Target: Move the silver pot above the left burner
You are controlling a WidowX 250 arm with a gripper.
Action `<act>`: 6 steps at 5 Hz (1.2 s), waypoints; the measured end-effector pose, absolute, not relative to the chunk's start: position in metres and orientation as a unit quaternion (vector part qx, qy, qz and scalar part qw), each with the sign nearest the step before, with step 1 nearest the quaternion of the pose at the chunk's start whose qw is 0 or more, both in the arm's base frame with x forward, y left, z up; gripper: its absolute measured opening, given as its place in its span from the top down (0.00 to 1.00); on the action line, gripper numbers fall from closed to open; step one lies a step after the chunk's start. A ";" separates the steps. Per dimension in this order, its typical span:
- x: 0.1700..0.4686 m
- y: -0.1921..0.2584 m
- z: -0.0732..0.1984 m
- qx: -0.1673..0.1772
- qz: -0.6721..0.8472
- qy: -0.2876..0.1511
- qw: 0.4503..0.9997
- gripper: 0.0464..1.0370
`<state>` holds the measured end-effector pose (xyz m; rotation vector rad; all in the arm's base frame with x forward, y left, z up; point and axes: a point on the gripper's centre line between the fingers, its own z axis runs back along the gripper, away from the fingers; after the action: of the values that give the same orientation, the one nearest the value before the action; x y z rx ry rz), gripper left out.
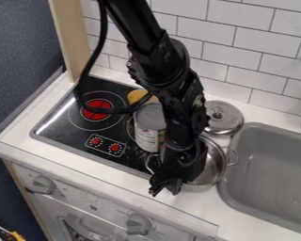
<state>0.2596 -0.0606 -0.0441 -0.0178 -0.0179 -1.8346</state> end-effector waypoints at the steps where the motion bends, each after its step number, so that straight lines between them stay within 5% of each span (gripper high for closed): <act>1: 0.257 -0.062 -0.032 -0.003 -0.800 -0.025 0.600 0.96; 2: 0.254 -0.072 -0.013 -0.018 -0.814 -0.057 0.578 0.96; 4: 0.260 -0.063 0.043 0.009 -0.804 -0.134 0.580 0.96; 6: 0.280 -0.005 0.087 0.043 -0.716 -0.177 0.674 0.97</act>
<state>0.2795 -0.0046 0.0869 0.0957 -0.3981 -1.6125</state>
